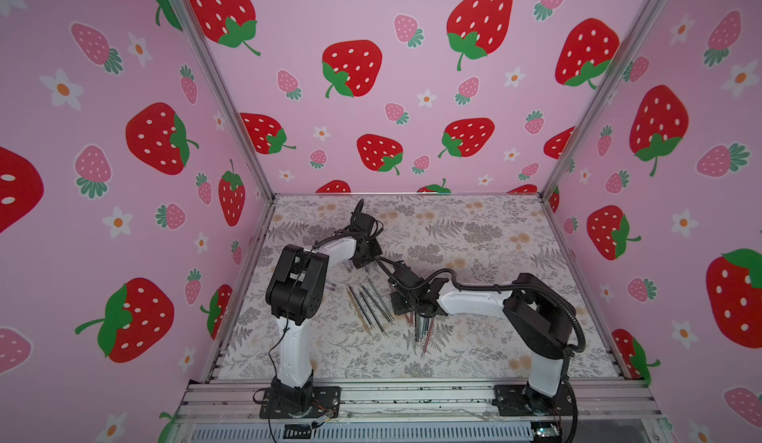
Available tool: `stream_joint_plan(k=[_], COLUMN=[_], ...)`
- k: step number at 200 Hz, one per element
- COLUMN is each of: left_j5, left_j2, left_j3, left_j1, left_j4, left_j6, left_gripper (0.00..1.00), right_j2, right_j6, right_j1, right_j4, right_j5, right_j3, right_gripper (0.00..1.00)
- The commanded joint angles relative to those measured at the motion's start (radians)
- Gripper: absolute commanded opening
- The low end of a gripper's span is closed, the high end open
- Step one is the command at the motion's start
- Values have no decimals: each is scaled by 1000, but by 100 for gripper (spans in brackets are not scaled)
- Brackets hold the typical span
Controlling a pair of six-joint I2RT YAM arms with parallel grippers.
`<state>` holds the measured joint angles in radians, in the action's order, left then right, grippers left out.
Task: Remove the protective cover of the pencils
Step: Place the protective sleeve at the center of the board, then pick up the pencil from the center of the board.
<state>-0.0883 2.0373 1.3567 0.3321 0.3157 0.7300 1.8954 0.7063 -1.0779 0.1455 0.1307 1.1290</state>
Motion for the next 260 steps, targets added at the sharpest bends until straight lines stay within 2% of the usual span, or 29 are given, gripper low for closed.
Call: stream_joint_plan(k=[1, 13, 16, 59, 113, 139, 158, 165, 181, 196, 228, 260], left_j5=[30, 31, 32, 20, -2, -13, -25, -21, -5, -42, -208, -237], left_j2=[14, 12, 11, -27, -77, -153, -261, -307, -409, -483, -604, -713], left_j3=[29, 27, 27, -10, -45, -75, -125, -149, -201, -251, -347, -399], left_j1=[2, 2, 2, 4, 3, 5, 14, 17, 21, 20, 20, 19], left_j4=[55, 56, 57, 27, -1, 3, -3, -5, 2, -16, -83, -57], left_j6=[-18, -20, -21, -35, -38, -23, -16, -11, 14, 32, 92, 125], left_gripper=[4, 5, 9, 28, 36, 44, 60, 63, 63, 64, 67, 70], right_j2=[30, 32, 33, 42, -30, -105, -158, -174, -194, -187, -120, -31], right_j6=[3, -1, -1, -27, -54, -54, -40, -32, -10, 4, 19, 36], right_j1=[1, -1, -3, -6, -13, -17, -23, -24, -24, -24, -24, -24], right_j4=[19, 19, 18, 8, 28, 56, 83, 94, 131, 171, 199, 232], right_j5=[-23, -28, -29, -53, -6, 39, 96, 121, 193, 229, 205, 186], right_j3=[21, 24, 26, 46, 26, 0, -30, -43, -63, -53, -1, 54], right_gripper=[2, 3, 4, 16, 30, 31, 31, 31, 31, 28, 23, 18])
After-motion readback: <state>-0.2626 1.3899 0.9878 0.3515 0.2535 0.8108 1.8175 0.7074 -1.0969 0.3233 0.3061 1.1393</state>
